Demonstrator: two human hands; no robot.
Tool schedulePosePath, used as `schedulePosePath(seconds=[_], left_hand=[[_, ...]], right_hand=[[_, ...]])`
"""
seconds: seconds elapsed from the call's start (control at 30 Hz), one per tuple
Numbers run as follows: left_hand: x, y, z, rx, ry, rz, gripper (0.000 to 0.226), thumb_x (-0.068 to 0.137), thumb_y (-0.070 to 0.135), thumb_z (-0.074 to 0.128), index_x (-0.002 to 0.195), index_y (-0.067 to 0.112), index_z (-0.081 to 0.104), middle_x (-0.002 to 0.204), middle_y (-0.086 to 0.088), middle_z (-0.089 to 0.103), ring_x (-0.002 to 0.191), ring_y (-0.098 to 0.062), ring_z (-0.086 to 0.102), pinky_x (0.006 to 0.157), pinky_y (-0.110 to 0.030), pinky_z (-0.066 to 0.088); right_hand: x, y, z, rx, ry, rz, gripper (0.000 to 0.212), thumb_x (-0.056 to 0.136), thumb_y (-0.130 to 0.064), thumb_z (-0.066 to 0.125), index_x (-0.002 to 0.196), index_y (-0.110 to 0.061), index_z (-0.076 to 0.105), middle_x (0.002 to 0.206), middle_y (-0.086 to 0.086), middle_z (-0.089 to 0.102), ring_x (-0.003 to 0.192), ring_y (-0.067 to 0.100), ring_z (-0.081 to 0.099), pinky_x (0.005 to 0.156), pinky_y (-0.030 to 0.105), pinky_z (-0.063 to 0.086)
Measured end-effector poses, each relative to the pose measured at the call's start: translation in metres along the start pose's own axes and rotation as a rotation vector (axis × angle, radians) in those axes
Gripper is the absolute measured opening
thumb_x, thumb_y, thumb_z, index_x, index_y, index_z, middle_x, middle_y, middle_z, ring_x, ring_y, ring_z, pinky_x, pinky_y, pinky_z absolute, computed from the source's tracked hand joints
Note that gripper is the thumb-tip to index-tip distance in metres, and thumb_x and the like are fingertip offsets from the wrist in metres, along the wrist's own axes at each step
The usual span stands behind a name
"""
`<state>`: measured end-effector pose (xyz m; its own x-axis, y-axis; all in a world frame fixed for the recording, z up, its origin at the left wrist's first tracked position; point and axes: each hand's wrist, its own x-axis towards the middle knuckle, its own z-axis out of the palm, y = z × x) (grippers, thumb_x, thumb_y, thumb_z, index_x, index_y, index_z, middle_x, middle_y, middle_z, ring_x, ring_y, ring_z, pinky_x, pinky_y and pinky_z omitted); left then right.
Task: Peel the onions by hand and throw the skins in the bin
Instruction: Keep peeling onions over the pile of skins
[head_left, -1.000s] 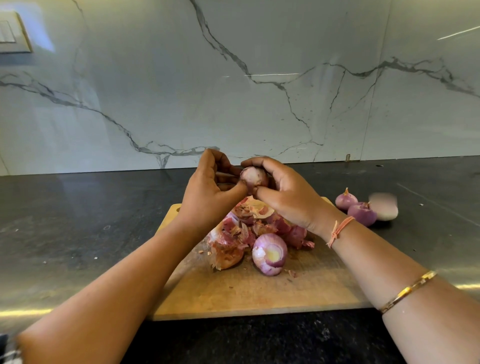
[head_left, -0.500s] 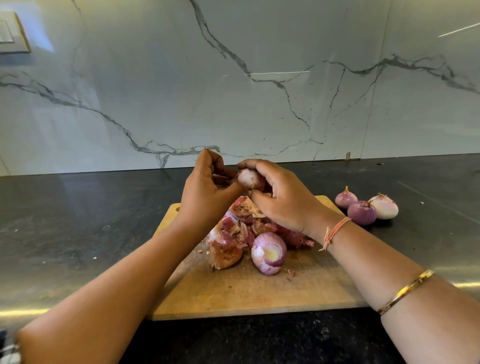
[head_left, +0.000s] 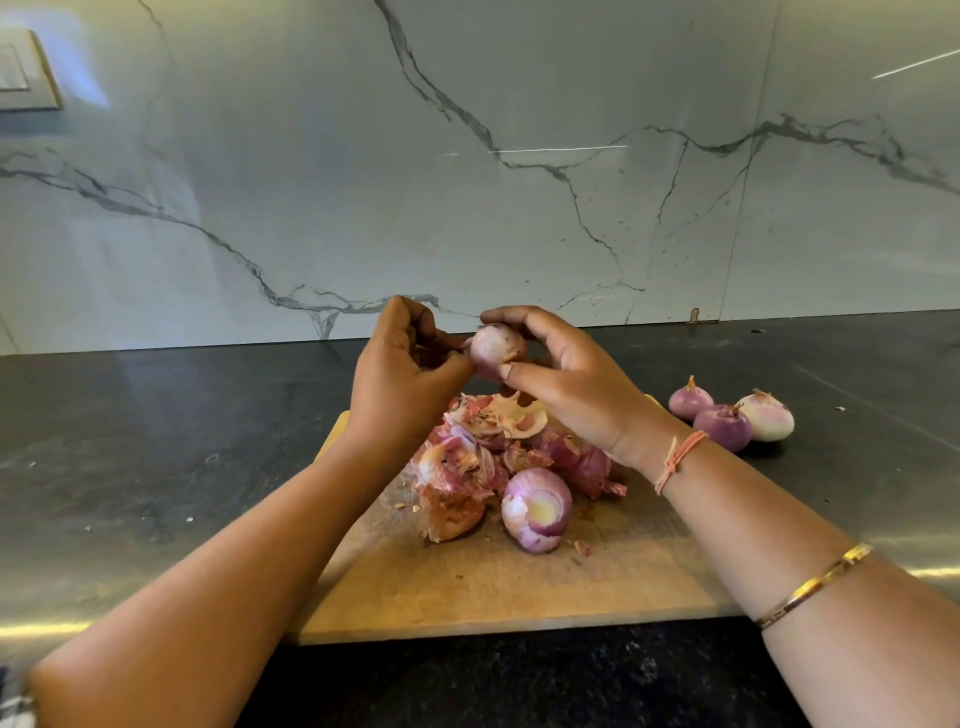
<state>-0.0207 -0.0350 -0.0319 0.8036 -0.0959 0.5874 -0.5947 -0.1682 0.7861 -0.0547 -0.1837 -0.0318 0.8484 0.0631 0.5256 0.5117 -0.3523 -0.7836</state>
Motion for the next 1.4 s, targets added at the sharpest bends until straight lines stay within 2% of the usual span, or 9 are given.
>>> schedulePosePath(seconds=[0.23, 0.43, 0.5, 0.67, 0.83, 0.93, 1.1, 1.27, 1.4], left_hand=[[-0.002, 0.001, 0.002, -0.044, -0.045, -0.02, 0.032, 0.08, -0.004, 0.064, 0.081, 0.02, 0.043, 0.085, -0.011, 0.067, 0.085, -0.039, 0.063, 0.082, -0.051, 0.053], [0.003, -0.005, 0.001, 0.019, 0.032, -0.049, 0.028, 0.081, 0.007, 0.069, 0.081, 0.022, 0.045, 0.082, -0.01, 0.065, 0.069, -0.018, 0.057, 0.072, -0.039, 0.054], [0.005, -0.007, 0.001, 0.043, 0.038, -0.056, 0.028, 0.081, 0.008, 0.069, 0.081, 0.023, 0.046, 0.078, -0.002, 0.063, 0.063, -0.01, 0.056, 0.066, -0.027, 0.053], [0.004, -0.01, 0.001, 0.097, 0.018, -0.032, 0.024, 0.081, 0.01, 0.071, 0.079, 0.025, 0.053, 0.074, 0.006, 0.062, 0.06, -0.001, 0.055, 0.056, -0.014, 0.047], [-0.001, -0.005, 0.0, -0.044, -0.085, -0.037, 0.019, 0.087, 0.006, 0.062, 0.092, 0.024, 0.059, 0.092, 0.002, 0.066, 0.082, -0.015, 0.066, 0.077, -0.033, 0.057], [-0.004, -0.003, 0.002, -0.078, -0.163, -0.016, 0.024, 0.087, 0.006, 0.061, 0.098, 0.028, 0.057, 0.102, 0.006, 0.065, 0.088, -0.013, 0.067, 0.076, -0.029, 0.057], [-0.004, -0.002, 0.002, -0.032, -0.121, 0.03, 0.025, 0.084, 0.002, 0.064, 0.088, 0.026, 0.061, 0.087, 0.002, 0.068, 0.078, -0.016, 0.066, 0.071, -0.026, 0.057], [0.001, -0.004, -0.002, 0.051, -0.055, 0.025, 0.031, 0.087, 0.001, 0.059, 0.081, 0.031, 0.064, 0.077, 0.001, 0.068, 0.066, -0.016, 0.061, 0.066, -0.034, 0.055], [0.001, -0.005, -0.003, 0.041, -0.035, -0.005, 0.03, 0.089, 0.005, 0.057, 0.079, 0.032, 0.067, 0.081, -0.004, 0.071, 0.069, -0.029, 0.063, 0.067, -0.038, 0.056]], right_hand=[[0.0, 0.0, 0.001, 0.218, -0.025, 0.04, 0.028, 0.092, 0.002, 0.053, 0.107, -0.02, 0.057, 0.101, 0.001, 0.068, 0.096, 0.008, 0.064, 0.079, 0.016, 0.048], [0.002, 0.0, 0.0, 0.294, -0.008, 0.061, 0.021, 0.081, -0.012, 0.063, 0.1, -0.021, 0.059, 0.11, 0.016, 0.067, 0.094, 0.019, 0.062, 0.067, 0.018, 0.046], [0.002, 0.001, 0.0, 0.292, -0.01, 0.095, 0.027, 0.073, -0.019, 0.063, 0.099, -0.023, 0.059, 0.102, 0.009, 0.065, 0.082, 0.019, 0.057, 0.063, 0.021, 0.045], [-0.001, -0.003, -0.002, 0.377, -0.036, 0.155, 0.026, 0.085, -0.001, 0.063, 0.105, -0.013, 0.052, 0.088, 0.004, 0.064, 0.058, 0.018, 0.058, 0.054, 0.026, 0.046], [0.001, 0.0, -0.004, 0.409, -0.01, 0.129, 0.032, 0.075, -0.001, 0.062, 0.101, -0.019, 0.06, 0.099, 0.006, 0.062, 0.086, 0.02, 0.062, 0.069, 0.025, 0.053], [0.002, 0.002, -0.004, 0.429, -0.003, 0.136, 0.035, 0.068, -0.01, 0.059, 0.1, -0.023, 0.062, 0.096, 0.004, 0.064, 0.09, 0.02, 0.058, 0.074, 0.028, 0.048], [0.001, 0.002, -0.001, 0.431, -0.06, 0.139, 0.023, 0.088, 0.0, 0.058, 0.104, -0.016, 0.061, 0.106, 0.01, 0.06, 0.1, 0.022, 0.058, 0.088, 0.032, 0.048], [0.001, -0.002, -0.004, 0.43, -0.056, 0.163, 0.025, 0.086, -0.005, 0.062, 0.108, -0.016, 0.064, 0.093, 0.0, 0.061, 0.071, 0.009, 0.054, 0.06, 0.02, 0.041], [0.002, 0.003, -0.004, 0.256, 0.012, 0.145, 0.027, 0.084, -0.012, 0.068, 0.109, -0.019, 0.061, 0.099, 0.0, 0.064, 0.084, 0.011, 0.059, 0.073, 0.024, 0.048]])
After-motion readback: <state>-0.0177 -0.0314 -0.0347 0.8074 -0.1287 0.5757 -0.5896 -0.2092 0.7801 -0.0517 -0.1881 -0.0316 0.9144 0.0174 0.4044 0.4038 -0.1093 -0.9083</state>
